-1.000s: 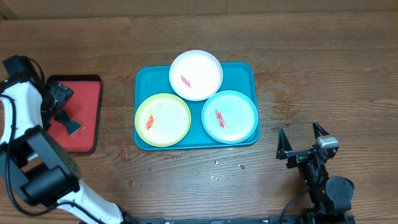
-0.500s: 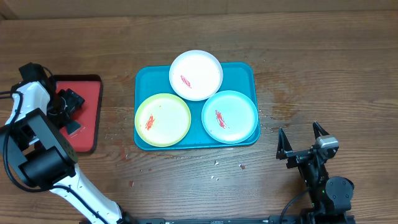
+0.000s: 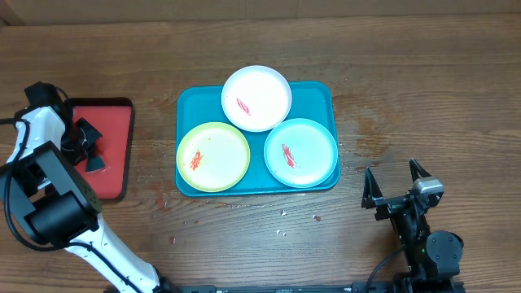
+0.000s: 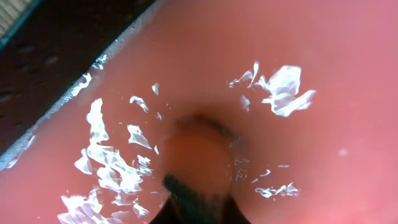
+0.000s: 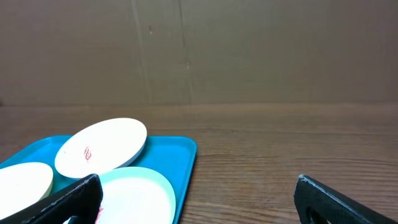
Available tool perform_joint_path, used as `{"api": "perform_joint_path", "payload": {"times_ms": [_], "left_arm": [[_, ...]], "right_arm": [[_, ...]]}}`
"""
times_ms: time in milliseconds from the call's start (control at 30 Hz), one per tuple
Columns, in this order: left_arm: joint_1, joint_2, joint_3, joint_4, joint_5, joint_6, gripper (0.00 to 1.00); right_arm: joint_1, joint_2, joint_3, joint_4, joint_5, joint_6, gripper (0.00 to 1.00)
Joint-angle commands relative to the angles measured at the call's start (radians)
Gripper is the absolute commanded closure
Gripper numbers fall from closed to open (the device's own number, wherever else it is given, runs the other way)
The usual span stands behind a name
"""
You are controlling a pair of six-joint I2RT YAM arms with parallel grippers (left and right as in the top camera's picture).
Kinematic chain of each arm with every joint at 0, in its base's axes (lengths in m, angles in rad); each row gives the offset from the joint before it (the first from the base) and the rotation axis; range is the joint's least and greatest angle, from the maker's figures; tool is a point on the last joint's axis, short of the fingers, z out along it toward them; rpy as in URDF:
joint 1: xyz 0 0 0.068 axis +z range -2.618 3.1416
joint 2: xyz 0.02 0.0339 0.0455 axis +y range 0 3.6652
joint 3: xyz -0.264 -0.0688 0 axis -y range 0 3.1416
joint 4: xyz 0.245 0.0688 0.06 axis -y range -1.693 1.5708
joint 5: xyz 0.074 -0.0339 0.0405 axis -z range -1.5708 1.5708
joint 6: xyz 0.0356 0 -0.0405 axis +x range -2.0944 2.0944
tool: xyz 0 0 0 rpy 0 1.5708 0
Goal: Clean dirty plates on tray and stack at the side
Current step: 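Grasp the green-and-orange sponge with the left gripper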
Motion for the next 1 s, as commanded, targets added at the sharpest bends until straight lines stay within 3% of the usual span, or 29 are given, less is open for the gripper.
{"api": "perform_joint_path", "payload": {"times_ms": [0,33,67,100,433,467,533,667,767,867,900,933,967], "left_arm": [[0.012,0.033,0.012,-0.024,-0.022,0.003,0.90],[0.012,0.033,0.012,-0.035,-0.016,0.003,0.64],[0.012,0.033,0.012,-0.047,-0.009,0.003,0.14],[0.012,0.033,0.012,-0.062,0.005,0.003,0.00],[0.010,0.033,0.012,-0.235,0.132,0.004,0.03],[0.010,0.033,0.012,-0.245,0.132,0.004,0.08],[0.010,0.033,0.012,-0.253,0.132,0.005,0.28],[0.010,0.033,0.012,-0.244,0.131,0.007,0.80],[0.010,0.033,0.012,-0.227,0.132,0.007,0.96],[0.010,0.033,0.012,-0.209,0.132,0.006,0.96],[0.010,0.033,0.012,-0.198,0.131,0.007,0.91],[0.010,0.033,0.012,-0.184,0.128,0.007,0.64],[0.010,0.033,0.012,-0.167,0.120,0.007,0.30]], "right_arm": [[-0.003,-0.011,-0.010,0.005,0.012,-0.001,0.00],[-0.003,-0.011,-0.010,0.005,0.012,-0.001,0.00],[-0.003,-0.011,-0.010,0.005,0.013,-0.001,0.00],[-0.003,-0.011,-0.010,0.005,0.013,-0.001,0.00],[-0.003,-0.011,-0.010,0.005,0.013,-0.001,0.00],[-0.003,-0.011,-0.010,0.005,0.013,-0.001,0.00],[-0.003,-0.011,-0.010,0.005,0.013,-0.001,0.00],[-0.003,-0.011,-0.010,0.005,0.013,-0.001,0.00],[-0.003,-0.011,-0.010,0.005,0.012,-0.001,0.00],[-0.003,-0.011,-0.010,0.005,0.013,-0.001,0.00],[-0.003,-0.011,-0.010,0.005,0.013,-0.001,0.00],[-0.003,-0.011,-0.010,0.005,0.013,-0.001,0.00],[-0.003,-0.011,-0.010,0.005,0.013,-0.001,0.00]]}}
